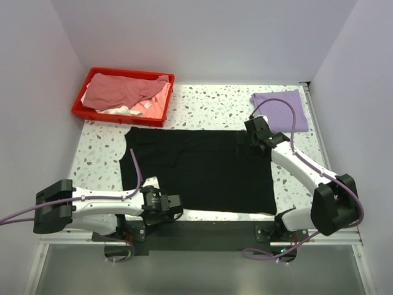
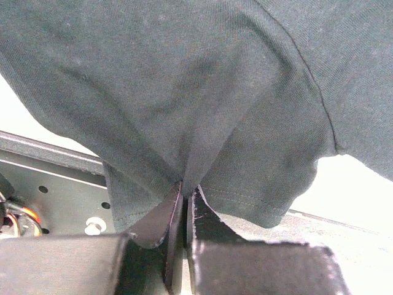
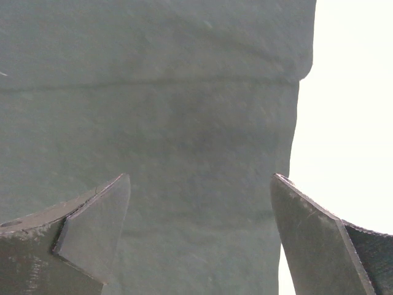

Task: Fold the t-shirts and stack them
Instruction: Fold the tshirt

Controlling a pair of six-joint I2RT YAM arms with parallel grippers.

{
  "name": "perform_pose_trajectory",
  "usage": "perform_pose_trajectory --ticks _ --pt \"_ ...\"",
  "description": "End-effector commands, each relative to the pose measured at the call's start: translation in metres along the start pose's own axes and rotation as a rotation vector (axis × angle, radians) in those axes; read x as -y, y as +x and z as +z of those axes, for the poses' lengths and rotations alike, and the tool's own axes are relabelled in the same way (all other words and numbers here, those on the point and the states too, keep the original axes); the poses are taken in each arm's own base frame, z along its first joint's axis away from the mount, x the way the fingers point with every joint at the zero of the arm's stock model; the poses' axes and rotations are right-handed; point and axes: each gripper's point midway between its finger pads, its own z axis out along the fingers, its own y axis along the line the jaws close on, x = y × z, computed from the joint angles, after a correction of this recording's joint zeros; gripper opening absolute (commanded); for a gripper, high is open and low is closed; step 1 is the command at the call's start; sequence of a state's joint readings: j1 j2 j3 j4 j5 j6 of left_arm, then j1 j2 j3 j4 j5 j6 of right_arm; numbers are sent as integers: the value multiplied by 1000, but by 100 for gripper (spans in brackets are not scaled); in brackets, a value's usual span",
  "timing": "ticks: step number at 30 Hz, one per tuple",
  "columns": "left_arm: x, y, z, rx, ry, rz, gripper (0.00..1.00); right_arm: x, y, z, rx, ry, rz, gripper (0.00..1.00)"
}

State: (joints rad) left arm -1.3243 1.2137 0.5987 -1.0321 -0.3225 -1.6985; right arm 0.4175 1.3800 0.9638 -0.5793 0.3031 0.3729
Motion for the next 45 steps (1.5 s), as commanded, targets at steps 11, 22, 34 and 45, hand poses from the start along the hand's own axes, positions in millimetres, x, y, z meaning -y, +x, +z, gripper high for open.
perform_pose_trajectory --ticks 11,22,34,45 --pt "5 -11 -9 37 69 20 0 22 118 -66 -250 -48 290 99" --pt "7 -19 -12 63 101 35 0 18 175 -86 -449 -38 489 99" --pt "9 -21 -9 62 109 55 0 32 226 -56 -490 91 636 91" --pt "10 -20 -8 43 119 42 0 39 220 -44 -435 136 645 75"
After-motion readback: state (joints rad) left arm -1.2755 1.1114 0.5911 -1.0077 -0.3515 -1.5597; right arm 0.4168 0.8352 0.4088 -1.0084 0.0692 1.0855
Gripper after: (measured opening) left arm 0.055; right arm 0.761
